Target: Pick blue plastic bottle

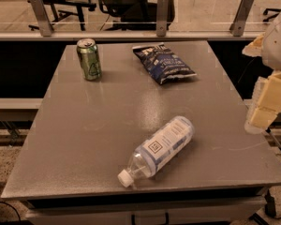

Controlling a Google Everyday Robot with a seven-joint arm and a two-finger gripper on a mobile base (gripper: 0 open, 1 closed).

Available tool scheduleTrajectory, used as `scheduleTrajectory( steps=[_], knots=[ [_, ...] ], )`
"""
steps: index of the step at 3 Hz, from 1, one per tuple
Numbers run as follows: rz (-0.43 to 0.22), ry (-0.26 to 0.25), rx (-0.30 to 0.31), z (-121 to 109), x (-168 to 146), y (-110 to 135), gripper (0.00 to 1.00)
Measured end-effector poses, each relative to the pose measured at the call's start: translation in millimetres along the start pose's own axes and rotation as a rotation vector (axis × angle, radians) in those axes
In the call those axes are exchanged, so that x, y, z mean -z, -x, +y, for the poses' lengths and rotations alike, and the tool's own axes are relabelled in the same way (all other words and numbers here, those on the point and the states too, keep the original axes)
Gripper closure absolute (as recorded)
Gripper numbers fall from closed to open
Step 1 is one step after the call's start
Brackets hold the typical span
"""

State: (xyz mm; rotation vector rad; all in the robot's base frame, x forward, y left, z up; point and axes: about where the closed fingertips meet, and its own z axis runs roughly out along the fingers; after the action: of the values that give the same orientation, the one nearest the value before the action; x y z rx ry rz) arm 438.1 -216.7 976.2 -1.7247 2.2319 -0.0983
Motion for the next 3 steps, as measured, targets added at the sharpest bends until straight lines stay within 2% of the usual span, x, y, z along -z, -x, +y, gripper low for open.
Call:
scheduleTrajectory(
  steps=[1,2,3],
  knots=[
    [-0.004,-0.002,0.002,-1,1,1,0.0],
    [-0.05,0.014,0.04,-7,-2,17,0.0],
    [-0.123,0.038,0.125,-9,-13,45,0.0]
  ],
)
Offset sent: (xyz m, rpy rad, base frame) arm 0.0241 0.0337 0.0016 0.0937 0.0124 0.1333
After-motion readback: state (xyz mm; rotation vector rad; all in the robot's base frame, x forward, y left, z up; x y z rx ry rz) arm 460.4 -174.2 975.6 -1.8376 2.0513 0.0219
